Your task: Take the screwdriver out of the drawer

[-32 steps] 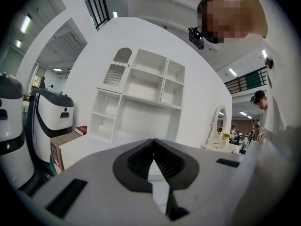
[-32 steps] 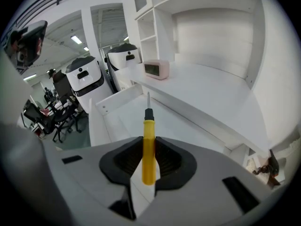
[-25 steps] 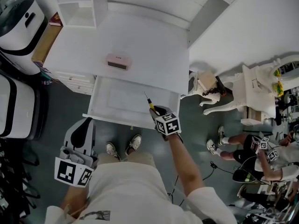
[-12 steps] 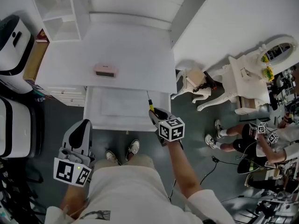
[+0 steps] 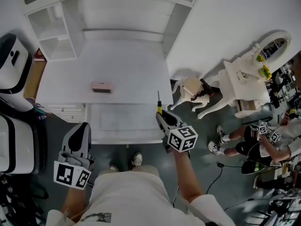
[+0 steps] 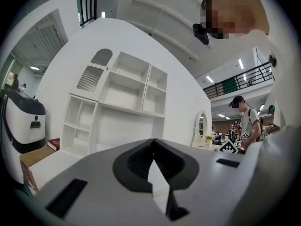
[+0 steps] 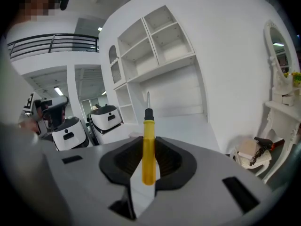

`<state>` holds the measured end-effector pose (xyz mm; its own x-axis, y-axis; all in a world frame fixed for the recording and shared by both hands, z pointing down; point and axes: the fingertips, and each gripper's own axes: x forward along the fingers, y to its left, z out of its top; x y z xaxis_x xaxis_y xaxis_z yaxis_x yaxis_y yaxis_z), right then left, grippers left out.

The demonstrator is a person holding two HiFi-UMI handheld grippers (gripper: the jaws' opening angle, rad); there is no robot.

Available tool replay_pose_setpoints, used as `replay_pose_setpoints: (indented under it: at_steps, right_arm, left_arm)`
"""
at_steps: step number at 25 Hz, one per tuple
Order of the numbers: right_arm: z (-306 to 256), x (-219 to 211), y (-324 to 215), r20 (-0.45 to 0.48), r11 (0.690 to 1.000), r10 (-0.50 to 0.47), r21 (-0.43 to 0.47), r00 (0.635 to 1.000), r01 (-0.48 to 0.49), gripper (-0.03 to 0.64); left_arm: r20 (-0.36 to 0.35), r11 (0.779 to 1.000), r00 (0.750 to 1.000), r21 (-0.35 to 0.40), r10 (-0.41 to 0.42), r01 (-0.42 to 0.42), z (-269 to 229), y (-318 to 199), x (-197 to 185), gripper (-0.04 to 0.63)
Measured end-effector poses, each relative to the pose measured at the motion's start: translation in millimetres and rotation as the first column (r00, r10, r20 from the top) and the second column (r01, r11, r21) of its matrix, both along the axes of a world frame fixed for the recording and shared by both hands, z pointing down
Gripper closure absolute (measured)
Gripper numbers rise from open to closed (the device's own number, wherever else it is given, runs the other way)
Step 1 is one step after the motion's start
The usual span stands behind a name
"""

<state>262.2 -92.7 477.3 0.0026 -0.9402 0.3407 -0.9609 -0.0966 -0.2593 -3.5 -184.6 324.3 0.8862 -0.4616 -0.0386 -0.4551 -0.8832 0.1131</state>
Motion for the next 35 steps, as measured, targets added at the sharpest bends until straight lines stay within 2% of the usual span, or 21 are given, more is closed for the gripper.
replay_pose_setpoints:
  at_steps: [8, 13, 18, 28, 32, 35]
  right_arm:
    - [-90.4, 19.1, 4.1, -0.061, 0.978, 0.039, 0.209, 0.997, -0.025, 0.526]
    - [-147.2, 24.5, 9.5, -0.111, 0.947, 0.053, 0.322, 0.992, -0.015, 0.526]
    - [-195.9, 32.7, 27.6, -0.129, 0.903, 0.095, 0.429, 0.987, -0.031, 0.528]
    - [-242.8, 43.4, 66.2, -0.16, 0.839, 0.188, 0.54, 0.969, -0.074, 0.526]
    - [-263.3, 44.2, 84.3, -0.106, 0.794, 0.203, 0.6, 0.973, -0.1, 0.526]
    - [-269.9, 44.4, 99.9, -0.097, 0.776, 0.243, 0.616, 0.965, -0.134, 0.526]
  left_arm:
    - [-0.031, 0.997, 0.998, 0.058, -0.049, 0.05, -24.4, -19.8, -1.4, 0.58]
    - [-0.053, 0.992, 0.995, 0.088, -0.085, 0.09, -36.7, -32.4, -4.1, 0.58]
    - [-0.075, 0.984, 0.988, 0.11, -0.134, 0.142, -51.0, -44.0, -10.9, 0.58]
    - [-0.104, 0.958, 0.965, 0.138, -0.24, 0.253, -68.7, -68.9, -37.3, 0.58]
    - [-0.109, 0.947, 0.955, 0.138, -0.275, 0.289, -69.2, -73.8, -47.0, 0.58]
    - [-0.093, 0.944, 0.949, 0.11, -0.303, 0.312, -57.9, -73.8, -56.2, 0.58]
